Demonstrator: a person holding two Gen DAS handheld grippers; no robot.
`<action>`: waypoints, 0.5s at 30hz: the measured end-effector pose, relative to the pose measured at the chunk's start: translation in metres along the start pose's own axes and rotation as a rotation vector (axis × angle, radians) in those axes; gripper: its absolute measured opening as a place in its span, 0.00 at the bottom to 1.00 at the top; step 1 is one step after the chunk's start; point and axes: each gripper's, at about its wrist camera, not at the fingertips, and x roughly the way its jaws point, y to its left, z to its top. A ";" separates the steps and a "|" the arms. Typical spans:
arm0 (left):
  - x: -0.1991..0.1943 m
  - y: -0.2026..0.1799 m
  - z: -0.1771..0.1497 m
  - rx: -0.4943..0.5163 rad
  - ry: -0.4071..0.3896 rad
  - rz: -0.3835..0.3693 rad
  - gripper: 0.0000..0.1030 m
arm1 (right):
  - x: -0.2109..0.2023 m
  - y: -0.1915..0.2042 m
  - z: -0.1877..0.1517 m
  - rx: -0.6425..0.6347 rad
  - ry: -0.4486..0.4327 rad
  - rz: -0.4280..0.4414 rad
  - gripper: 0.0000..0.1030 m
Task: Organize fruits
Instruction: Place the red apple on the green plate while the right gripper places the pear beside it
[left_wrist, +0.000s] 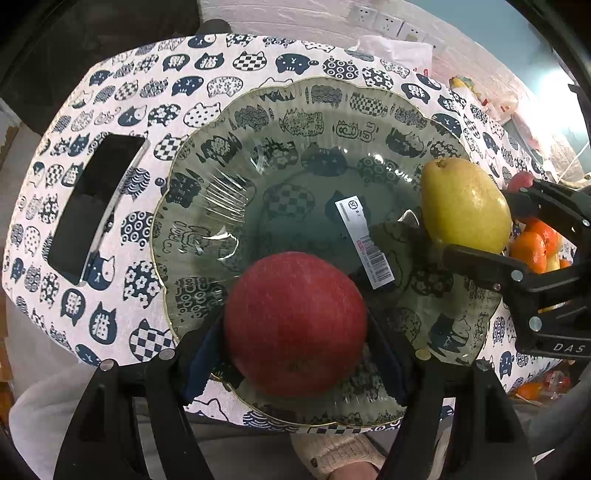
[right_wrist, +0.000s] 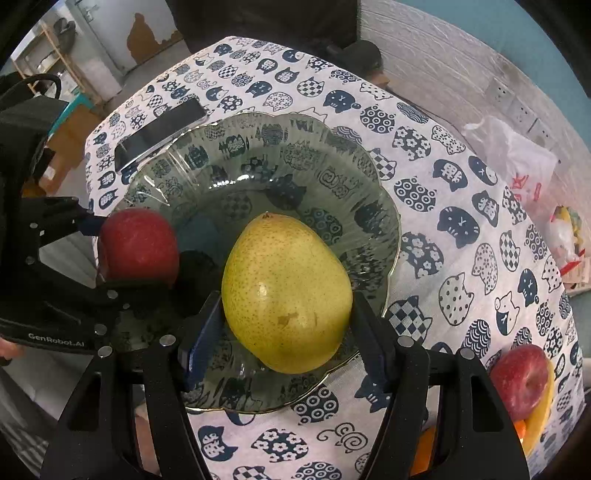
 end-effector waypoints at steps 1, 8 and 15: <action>-0.002 -0.001 0.000 0.003 -0.006 0.006 0.74 | 0.000 0.000 0.000 0.000 0.001 0.000 0.66; -0.018 0.001 0.001 0.011 -0.060 0.013 0.78 | -0.001 -0.001 -0.001 0.023 -0.006 0.016 0.67; -0.016 -0.002 -0.002 0.023 -0.043 0.010 0.78 | -0.003 0.003 -0.002 0.011 -0.002 0.031 0.65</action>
